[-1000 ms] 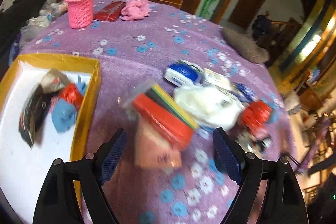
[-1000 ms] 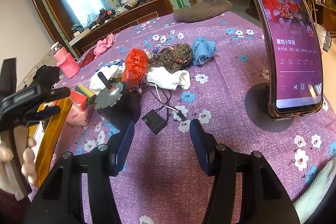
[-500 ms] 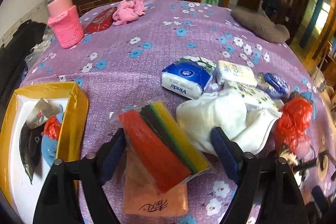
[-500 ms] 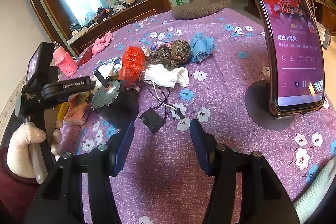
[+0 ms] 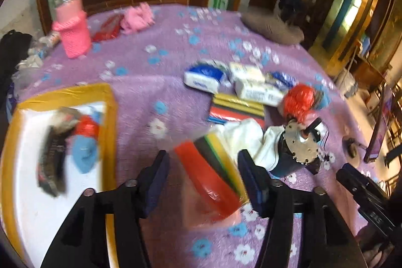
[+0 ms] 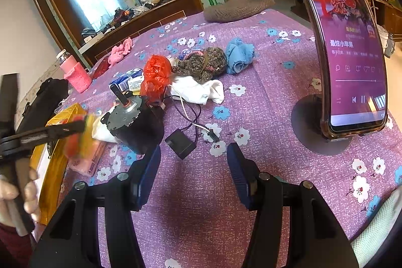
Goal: Organize soft objects
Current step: 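Reach and grasp the bag of orange and green felt strips with the left tool, then carry strips into the box with left tool while right tool places pink tissue pack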
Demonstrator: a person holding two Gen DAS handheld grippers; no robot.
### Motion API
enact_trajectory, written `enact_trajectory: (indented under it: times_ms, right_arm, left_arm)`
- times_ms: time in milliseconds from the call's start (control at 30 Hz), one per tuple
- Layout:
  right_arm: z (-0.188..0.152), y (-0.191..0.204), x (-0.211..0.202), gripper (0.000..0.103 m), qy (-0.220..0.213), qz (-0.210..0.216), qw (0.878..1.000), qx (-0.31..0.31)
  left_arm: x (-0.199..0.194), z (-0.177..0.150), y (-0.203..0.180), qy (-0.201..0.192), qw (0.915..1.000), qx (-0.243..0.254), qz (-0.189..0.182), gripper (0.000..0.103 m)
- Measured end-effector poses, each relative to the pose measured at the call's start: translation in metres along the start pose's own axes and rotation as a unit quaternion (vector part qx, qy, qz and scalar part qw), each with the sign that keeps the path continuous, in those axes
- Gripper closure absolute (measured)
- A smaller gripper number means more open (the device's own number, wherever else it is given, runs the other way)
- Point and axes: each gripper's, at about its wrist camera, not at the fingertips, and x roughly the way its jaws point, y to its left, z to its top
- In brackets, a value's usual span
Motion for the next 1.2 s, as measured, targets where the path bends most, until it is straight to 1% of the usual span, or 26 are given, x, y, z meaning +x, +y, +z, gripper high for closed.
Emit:
enact_trajectory:
  times_ms: [33, 67, 133, 233, 333, 400, 467, 500, 533, 567, 600, 633, 667, 733, 867, 967, 1033, 1100, 1200]
  right_arm:
    - [0.0, 0.0, -0.001, 0.05, -0.002, 0.0, 1.0, -0.001]
    - [0.0, 0.001, -0.001, 0.05, -0.003, 0.0, 1.0, -0.001]
    - [0.0, 0.001, -0.001, 0.05, -0.002, -0.001, 1.0, -0.002]
    - [-0.001, 0.0, -0.002, 0.05, -0.001, -0.002, 1.0, 0.001]
    - [0.0, -0.001, -0.002, 0.05, 0.001, -0.004, 1.0, 0.003]
    - [0.0, -0.001, -0.001, 0.05, 0.003, -0.004, 1.0, 0.003]
    - [0.0, 0.0, 0.0, 0.05, 0.005, -0.004, 1.0, 0.003]
    - [0.0, 0.0, 0.0, 0.05, 0.006, -0.005, 1.0, 0.003]
    - [0.0, -0.001, 0.0, 0.05, 0.006, -0.005, 1.0, 0.003]
    - [0.0, -0.001, 0.0, 0.05, 0.006, -0.006, 1.0, 0.004]
    - [0.0, -0.001, 0.0, 0.05, 0.006, -0.007, 1.0, 0.005]
    - [0.0, -0.002, 0.0, 0.05, 0.006, -0.007, 1.0, 0.006]
    - [0.0, -0.002, 0.001, 0.05, 0.006, -0.007, 1.0, 0.007]
    - [0.0, -0.001, 0.002, 0.05, 0.01, -0.006, 1.0, 0.005]
    - [0.0, -0.002, 0.003, 0.05, 0.01, -0.008, 1.0, 0.006]
    - [0.001, -0.003, 0.002, 0.05, 0.009, -0.012, 1.0, 0.009]
    - [0.001, -0.002, 0.002, 0.05, 0.01, -0.007, 1.0, 0.005]
    - [0.001, 0.003, 0.0, 0.05, 0.027, -0.016, 0.999, -0.004]
    - [0.006, 0.025, -0.02, 0.05, 0.037, 0.032, 0.999, 0.0]
  left_arm:
    - [-0.005, -0.001, 0.003, -0.006, 1.0, -0.003, 0.0, 0.033]
    - [-0.012, -0.003, 0.008, -0.015, 0.9998, -0.007, 0.005, 0.032]
    - [-0.015, -0.006, 0.014, -0.018, 0.9997, -0.009, 0.015, 0.032]
    - [-0.01, -0.013, 0.012, -0.001, 0.9998, -0.012, 0.014, 0.032]
    - [0.002, -0.022, -0.004, 0.021, 0.9997, -0.002, 0.009, 0.032]
    - [0.017, -0.018, -0.014, 0.029, 0.9995, 0.001, 0.008, 0.03]
    - [0.034, -0.015, -0.022, 0.038, 0.9988, 0.012, 0.029, 0.031]
    - [0.039, -0.015, -0.024, 0.045, 0.9984, 0.016, 0.031, 0.038]
    - [0.042, -0.017, -0.024, 0.052, 0.9984, 0.015, 0.018, 0.059]
    - [0.041, -0.016, -0.024, 0.047, 0.9985, 0.017, 0.022, 0.063]
    - [0.037, -0.016, -0.024, 0.04, 0.9988, 0.017, 0.021, 0.069]
    - [0.033, -0.016, -0.022, 0.035, 0.9992, 0.013, 0.015, 0.072]
    - [0.028, -0.016, -0.018, 0.031, 0.9995, 0.006, 0.006, 0.072]
    - [0.016, -0.017, -0.01, 0.02, 0.9998, -0.005, 0.001, 0.075]
    - [-0.016, -0.028, 0.008, -0.012, 0.9989, -0.031, -0.033, 0.076]
    - [-0.038, -0.042, 0.022, -0.024, 0.9974, -0.047, -0.05, 0.076]
    - [-0.052, -0.05, 0.03, -0.033, 0.9962, -0.056, -0.058, 0.075]
    - [-0.069, -0.059, 0.041, -0.045, 0.9956, -0.058, -0.057, 0.075]
    - [-0.089, -0.074, 0.053, -0.059, 0.9952, -0.061, -0.05, 0.075]
